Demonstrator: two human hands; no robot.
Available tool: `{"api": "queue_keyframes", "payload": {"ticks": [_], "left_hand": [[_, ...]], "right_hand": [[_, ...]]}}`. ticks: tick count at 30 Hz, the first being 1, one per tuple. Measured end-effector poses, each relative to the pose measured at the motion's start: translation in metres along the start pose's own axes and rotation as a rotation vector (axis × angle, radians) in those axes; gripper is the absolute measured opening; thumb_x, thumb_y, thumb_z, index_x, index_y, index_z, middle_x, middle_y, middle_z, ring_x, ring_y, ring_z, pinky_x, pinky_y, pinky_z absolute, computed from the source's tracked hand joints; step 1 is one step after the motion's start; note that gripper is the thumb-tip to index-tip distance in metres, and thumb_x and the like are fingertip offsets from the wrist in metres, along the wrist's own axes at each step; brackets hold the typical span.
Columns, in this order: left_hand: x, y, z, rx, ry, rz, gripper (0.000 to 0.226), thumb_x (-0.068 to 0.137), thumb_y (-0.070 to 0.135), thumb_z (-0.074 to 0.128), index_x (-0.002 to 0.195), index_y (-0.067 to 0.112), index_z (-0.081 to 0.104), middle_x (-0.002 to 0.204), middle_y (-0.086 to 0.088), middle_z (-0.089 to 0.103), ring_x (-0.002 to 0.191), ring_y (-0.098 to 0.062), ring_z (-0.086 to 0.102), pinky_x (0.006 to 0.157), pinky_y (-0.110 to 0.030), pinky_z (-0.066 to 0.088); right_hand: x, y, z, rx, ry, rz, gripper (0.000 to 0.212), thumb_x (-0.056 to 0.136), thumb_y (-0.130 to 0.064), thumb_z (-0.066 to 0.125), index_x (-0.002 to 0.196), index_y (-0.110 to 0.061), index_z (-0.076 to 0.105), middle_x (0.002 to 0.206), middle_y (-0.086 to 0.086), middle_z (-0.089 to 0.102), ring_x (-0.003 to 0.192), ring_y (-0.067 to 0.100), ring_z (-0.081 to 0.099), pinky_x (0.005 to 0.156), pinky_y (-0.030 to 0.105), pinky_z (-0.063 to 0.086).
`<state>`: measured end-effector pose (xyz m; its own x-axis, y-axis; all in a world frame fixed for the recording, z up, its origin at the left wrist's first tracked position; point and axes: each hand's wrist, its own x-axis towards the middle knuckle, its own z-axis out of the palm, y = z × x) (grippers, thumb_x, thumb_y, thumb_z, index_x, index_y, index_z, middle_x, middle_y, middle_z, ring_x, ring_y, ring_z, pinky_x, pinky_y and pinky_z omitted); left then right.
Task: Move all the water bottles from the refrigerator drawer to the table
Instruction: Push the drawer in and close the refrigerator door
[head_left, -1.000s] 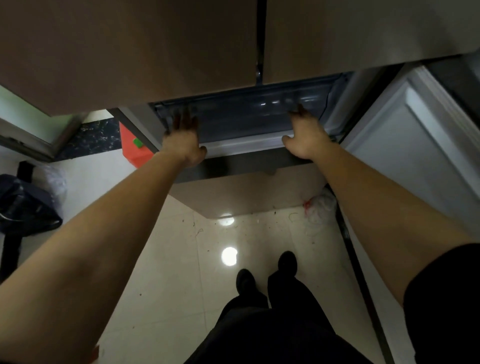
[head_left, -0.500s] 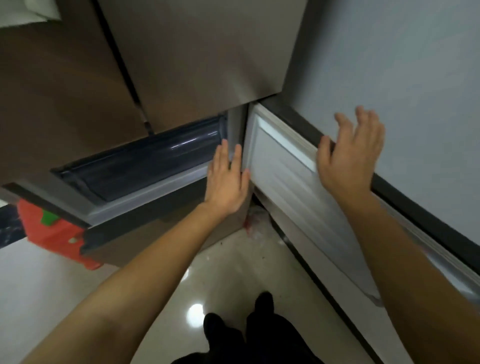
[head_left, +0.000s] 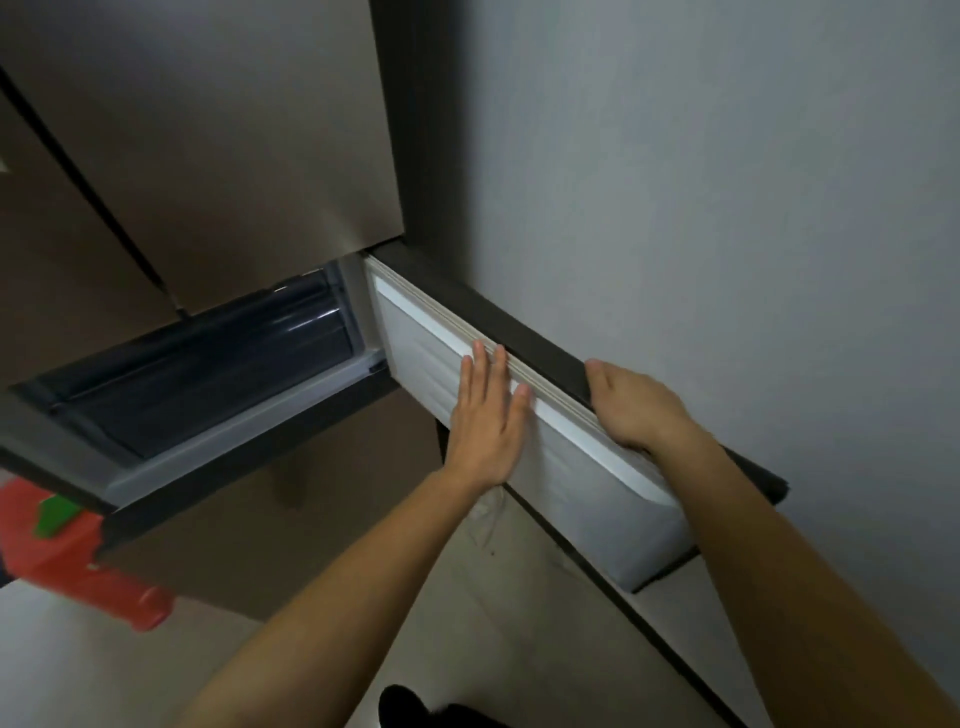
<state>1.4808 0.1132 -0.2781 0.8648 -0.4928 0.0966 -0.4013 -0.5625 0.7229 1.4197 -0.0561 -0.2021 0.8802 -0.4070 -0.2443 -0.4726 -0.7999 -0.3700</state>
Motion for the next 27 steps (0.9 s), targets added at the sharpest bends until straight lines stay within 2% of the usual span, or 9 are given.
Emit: {"api": "queue_keyframes", "payload": {"ticks": [2,4,9,12,16,18,21,24,27], "left_hand": [[-0.011,0.009,-0.004,-0.094,0.018,-0.079,0.065,0.102,0.056,0.017,0.158,0.027,-0.001,0.164,0.009,-0.015,0.150,-0.007,-0.015,0.124,-0.038,-0.004],[-0.028,0.020,-0.010,-0.284,0.040,-0.176,0.072,0.097,0.062,0.016,0.158,0.026,0.003,0.165,0.010,-0.006,0.150,-0.004,-0.006,0.125,-0.039,0.001],[-0.088,0.037,-0.033,-0.661,0.076,-0.420,0.080,0.092,0.076,0.017,0.156,0.028,0.022,0.162,0.010,0.023,0.148,-0.010,0.023,0.115,-0.046,0.034],[-0.129,0.033,-0.050,-0.716,0.030,-0.476,0.098,0.079,0.090,0.020,0.155,0.029,0.027,0.158,0.012,0.032,0.146,-0.007,0.029,0.113,-0.042,0.035],[-0.173,0.017,-0.083,-0.697,0.077,-0.531,0.077,0.094,0.071,0.007,0.149,0.028,0.039,0.147,0.014,0.046,0.136,-0.005,0.039,0.109,-0.035,0.032],[-0.192,0.007,-0.108,-0.659,0.100,-0.575,0.074,0.094,0.071,0.008,0.143,0.033,0.047,0.141,0.012,0.053,0.130,-0.005,0.047,0.105,-0.030,0.036],[-0.218,-0.016,-0.154,-0.486,0.114,-0.625,0.068,0.089,0.079,0.015,0.119,0.045,0.065,0.127,0.012,0.063,0.115,-0.004,0.059,0.096,-0.024,0.041],[-0.240,-0.045,-0.200,-0.283,0.185,-0.627,0.072,0.091,0.075,0.028,0.139,0.028,0.055,0.145,0.004,0.051,0.132,-0.015,0.048,0.106,-0.025,0.031],[-0.256,-0.082,-0.243,-0.002,0.247,-0.569,0.077,0.087,0.067,0.054,0.146,0.019,0.045,0.141,0.006,0.052,0.130,-0.013,0.048,0.101,-0.021,0.034]], "right_hand": [[-0.006,0.003,0.002,0.046,-0.107,-0.101,0.059,0.108,-0.045,0.010,0.156,-0.018,0.030,0.158,0.009,0.037,0.141,0.028,0.039,0.114,0.037,0.028],[-0.013,0.004,0.006,0.094,-0.205,-0.188,0.062,0.106,-0.051,0.011,0.160,-0.021,0.016,0.164,0.004,0.025,0.149,0.023,0.027,0.119,0.034,0.019],[-0.028,-0.008,0.030,0.349,-0.318,-0.300,0.062,0.107,-0.049,0.017,0.160,-0.019,0.010,0.166,-0.002,0.013,0.152,0.015,0.015,0.119,0.025,0.008],[-0.044,-0.025,0.061,0.505,-0.350,-0.280,0.057,0.109,-0.039,0.023,0.160,-0.025,0.004,0.165,0.000,0.017,0.151,0.021,0.021,0.120,0.028,0.012],[-0.064,-0.066,0.099,0.591,-0.402,-0.260,0.063,0.107,-0.040,0.028,0.158,-0.031,-0.007,0.163,0.006,0.025,0.146,0.030,0.031,0.119,0.039,0.024],[-0.074,-0.093,0.115,0.620,-0.455,-0.261,0.068,0.106,-0.042,0.031,0.157,-0.033,-0.012,0.163,0.006,0.025,0.145,0.031,0.034,0.118,0.039,0.026],[-0.088,-0.142,0.143,0.691,-0.476,-0.252,0.077,0.102,-0.047,0.037,0.154,-0.036,-0.019,0.163,0.006,0.025,0.144,0.032,0.036,0.120,0.043,0.026],[-0.099,-0.199,0.173,0.749,-0.457,-0.233,0.080,0.104,-0.042,0.039,0.154,-0.030,-0.022,0.165,0.011,0.020,0.148,0.032,0.028,0.121,0.040,0.021],[-0.103,-0.257,0.199,0.814,-0.412,-0.200,0.082,0.105,-0.040,0.041,0.154,-0.026,-0.023,0.167,0.012,0.006,0.152,0.031,0.015,0.121,0.040,0.016]]}}
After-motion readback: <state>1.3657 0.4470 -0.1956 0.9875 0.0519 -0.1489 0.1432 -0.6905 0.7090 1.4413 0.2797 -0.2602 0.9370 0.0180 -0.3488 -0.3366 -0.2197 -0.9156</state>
